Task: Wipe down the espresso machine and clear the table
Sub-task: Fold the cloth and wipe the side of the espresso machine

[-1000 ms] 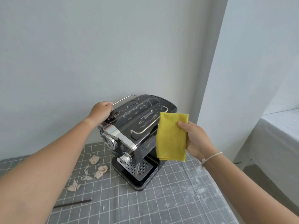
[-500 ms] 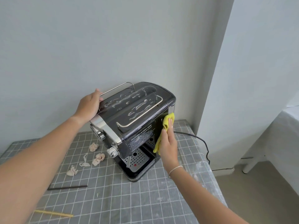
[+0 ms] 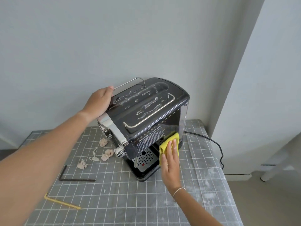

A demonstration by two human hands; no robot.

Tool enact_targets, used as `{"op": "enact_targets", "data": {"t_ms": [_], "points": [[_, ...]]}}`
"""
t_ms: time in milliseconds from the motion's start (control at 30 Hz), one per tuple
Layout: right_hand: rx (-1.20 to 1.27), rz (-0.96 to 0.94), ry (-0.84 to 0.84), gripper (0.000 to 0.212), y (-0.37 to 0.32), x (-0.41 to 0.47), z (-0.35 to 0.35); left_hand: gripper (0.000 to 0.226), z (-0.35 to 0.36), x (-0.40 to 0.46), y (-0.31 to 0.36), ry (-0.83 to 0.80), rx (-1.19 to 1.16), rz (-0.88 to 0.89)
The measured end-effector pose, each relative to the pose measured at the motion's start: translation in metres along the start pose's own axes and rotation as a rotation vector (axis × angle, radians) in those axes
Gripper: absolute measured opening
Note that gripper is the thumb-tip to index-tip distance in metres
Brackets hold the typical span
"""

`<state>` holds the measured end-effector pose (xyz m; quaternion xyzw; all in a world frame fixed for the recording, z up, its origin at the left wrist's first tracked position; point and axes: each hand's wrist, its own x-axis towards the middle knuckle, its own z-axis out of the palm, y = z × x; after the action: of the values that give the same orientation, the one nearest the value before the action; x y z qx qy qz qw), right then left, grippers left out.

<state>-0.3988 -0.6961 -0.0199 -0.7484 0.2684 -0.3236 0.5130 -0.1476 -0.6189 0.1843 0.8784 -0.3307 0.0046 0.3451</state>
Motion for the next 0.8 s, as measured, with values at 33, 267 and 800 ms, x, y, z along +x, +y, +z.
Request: {"op": "enact_targets", "data": {"t_ms": [33, 267, 800], "points": [[0.005, -0.011, 0.023, 0.05, -0.003, 0.003, 0.0, 0.041, 0.0, 0.0, 0.0, 0.002, 0.001, 0.004], [-0.059, -0.236, 0.258, 0.049, -0.039, 0.042, -0.01, 0.048, 0.001, 0.001, -0.002, -0.028, -0.002, 0.014], [0.019, -0.015, 0.167, 0.05, -0.037, 0.042, -0.021, 0.045, -0.007, -0.006, 0.017, -0.048, 0.166, 0.112]]}}
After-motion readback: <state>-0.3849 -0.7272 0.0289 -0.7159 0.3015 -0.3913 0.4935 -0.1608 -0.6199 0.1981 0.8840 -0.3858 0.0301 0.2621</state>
